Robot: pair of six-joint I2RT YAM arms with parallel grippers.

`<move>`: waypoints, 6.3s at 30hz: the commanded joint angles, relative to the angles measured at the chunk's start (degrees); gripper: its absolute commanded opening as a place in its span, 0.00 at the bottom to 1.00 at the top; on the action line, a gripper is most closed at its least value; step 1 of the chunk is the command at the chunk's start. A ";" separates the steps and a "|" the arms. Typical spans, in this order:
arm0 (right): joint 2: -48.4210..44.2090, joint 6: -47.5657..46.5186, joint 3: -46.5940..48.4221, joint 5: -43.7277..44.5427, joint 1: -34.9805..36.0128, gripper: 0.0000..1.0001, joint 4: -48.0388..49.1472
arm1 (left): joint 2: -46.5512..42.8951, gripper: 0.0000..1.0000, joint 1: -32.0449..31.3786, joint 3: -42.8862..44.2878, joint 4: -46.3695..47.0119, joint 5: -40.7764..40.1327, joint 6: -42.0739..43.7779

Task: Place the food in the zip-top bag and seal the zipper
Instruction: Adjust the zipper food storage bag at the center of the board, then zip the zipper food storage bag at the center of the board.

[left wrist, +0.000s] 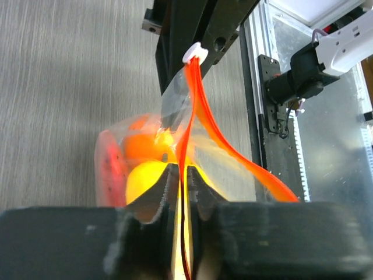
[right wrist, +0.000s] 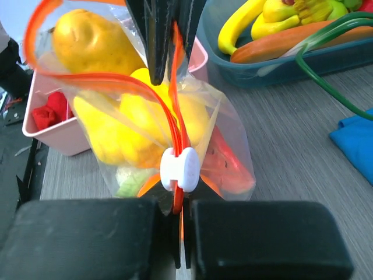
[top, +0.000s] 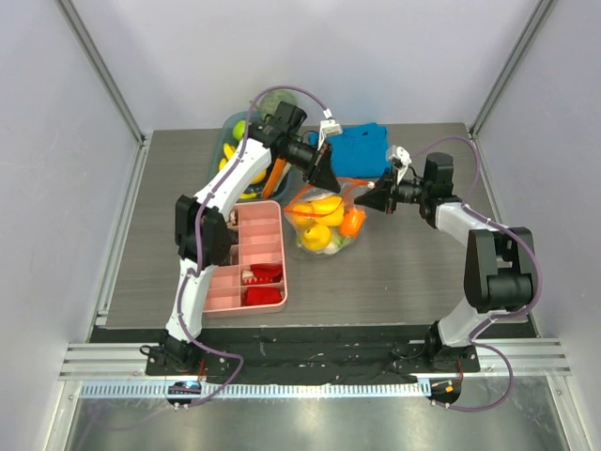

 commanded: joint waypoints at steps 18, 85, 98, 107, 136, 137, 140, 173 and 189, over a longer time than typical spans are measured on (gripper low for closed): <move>-17.18 -5.18 -10.58 3.78 1.96 0.01 -9.74 | -17.31 0.64 -5.69 -8.50 15.51 -16.79 8.34; -20.16 5.45 -12.95 8.26 -1.12 0.01 -3.06 | -15.73 0.04 -9.31 -10.08 -4.97 -25.92 16.19; -22.72 2.47 -12.52 6.95 -2.70 0.23 -10.79 | -17.58 0.00 -7.29 -8.51 -9.89 -24.08 18.47; -25.79 -7.64 -1.80 6.77 -2.70 0.83 -28.28 | -11.26 0.00 -9.57 3.09 -17.63 -18.01 24.27; -26.66 -29.54 9.82 13.89 8.11 0.01 -46.23 | -17.31 0.02 -11.94 -1.72 -19.39 -18.88 25.16; -26.85 -28.66 9.20 14.15 8.19 0.01 -46.13 | -19.58 0.05 -11.77 -4.00 -16.43 -20.81 24.11; -27.20 -24.36 7.53 15.47 7.49 0.01 -46.04 | -22.49 0.08 -10.81 -12.79 -13.33 -22.93 22.34; -28.43 -30.41 2.86 10.98 -8.07 0.08 -55.09 | -32.35 0.07 3.61 -29.25 -7.17 -24.08 20.32; -28.08 -34.09 15.52 26.98 13.10 0.75 -58.61 | -31.38 0.02 -2.72 -23.01 -6.12 -22.41 17.33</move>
